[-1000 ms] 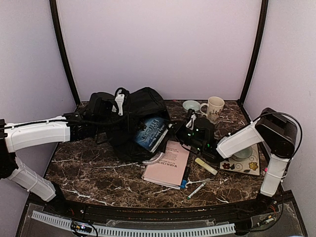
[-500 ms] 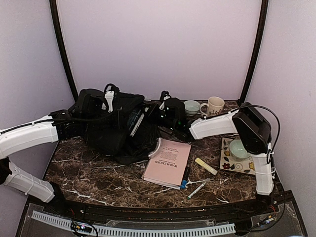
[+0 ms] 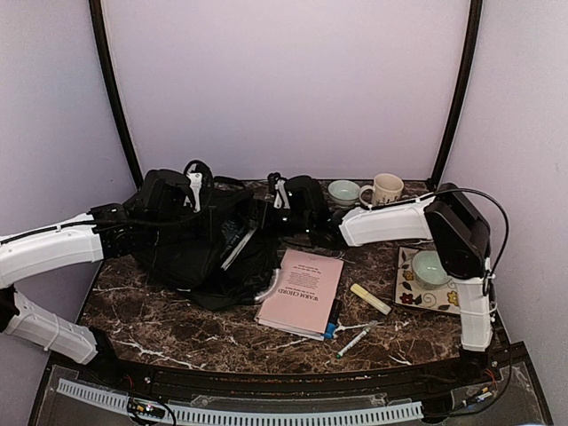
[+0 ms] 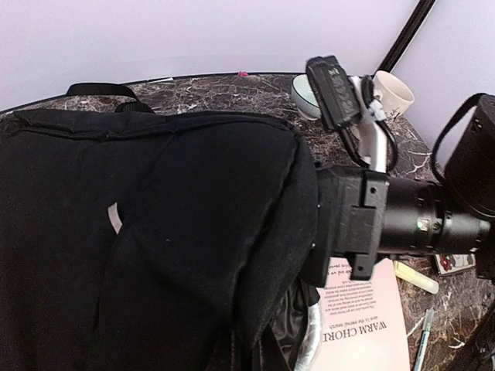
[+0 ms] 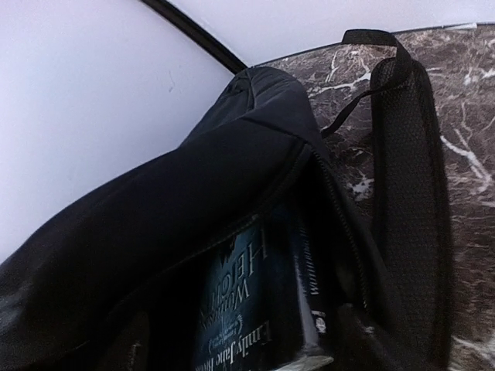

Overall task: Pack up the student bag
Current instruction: Place the book in the largest pocket of the bag.

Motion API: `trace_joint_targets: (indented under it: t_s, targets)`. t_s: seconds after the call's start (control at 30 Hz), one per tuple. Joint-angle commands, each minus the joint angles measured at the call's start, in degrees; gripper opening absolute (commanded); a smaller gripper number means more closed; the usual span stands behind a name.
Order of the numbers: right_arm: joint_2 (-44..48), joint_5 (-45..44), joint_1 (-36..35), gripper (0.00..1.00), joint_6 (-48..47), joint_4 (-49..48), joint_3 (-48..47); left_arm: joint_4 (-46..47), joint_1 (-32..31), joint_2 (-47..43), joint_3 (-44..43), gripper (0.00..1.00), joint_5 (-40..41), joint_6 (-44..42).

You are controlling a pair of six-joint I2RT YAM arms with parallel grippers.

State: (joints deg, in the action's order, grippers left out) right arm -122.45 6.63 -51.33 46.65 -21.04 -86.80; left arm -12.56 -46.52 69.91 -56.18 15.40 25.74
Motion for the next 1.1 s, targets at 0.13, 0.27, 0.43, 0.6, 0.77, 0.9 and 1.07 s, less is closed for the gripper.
trace_joint_targets:
  t_s: [0.13,0.27,0.43,0.6,0.77,0.9,1.07]
  targets:
    - [18.31,-9.76,-0.09,1.00,-14.21,16.30,7.93,6.78,0.12,3.43,1.98,0.00,3.88,-0.80]
    - [23.43,-14.29,-0.17,1.00,-18.03,26.31,10.07,7.09,0.18,4.68,1.95,0.00,4.81,-1.02]
    - [33.57,-21.31,-0.24,1.00,-15.69,29.03,20.81,8.14,0.20,5.32,3.21,0.00,4.57,-1.26]
    - [41.84,-25.03,-1.10,1.00,-10.95,29.17,31.89,8.74,0.36,5.61,5.73,0.00,4.97,-1.30]
    - [45.99,-29.78,-3.49,0.99,-6.50,34.71,36.91,12.84,0.38,4.54,10.90,0.00,1.66,-1.46]
    - [48.55,-32.38,-5.67,0.99,-3.01,37.89,40.06,14.86,0.38,6.42,12.90,0.00,-1.56,-1.77]
    - [50.20,-30.64,-6.41,1.00,0.26,37.66,44.74,14.89,0.38,8.05,14.30,0.00,-0.70,-0.37]
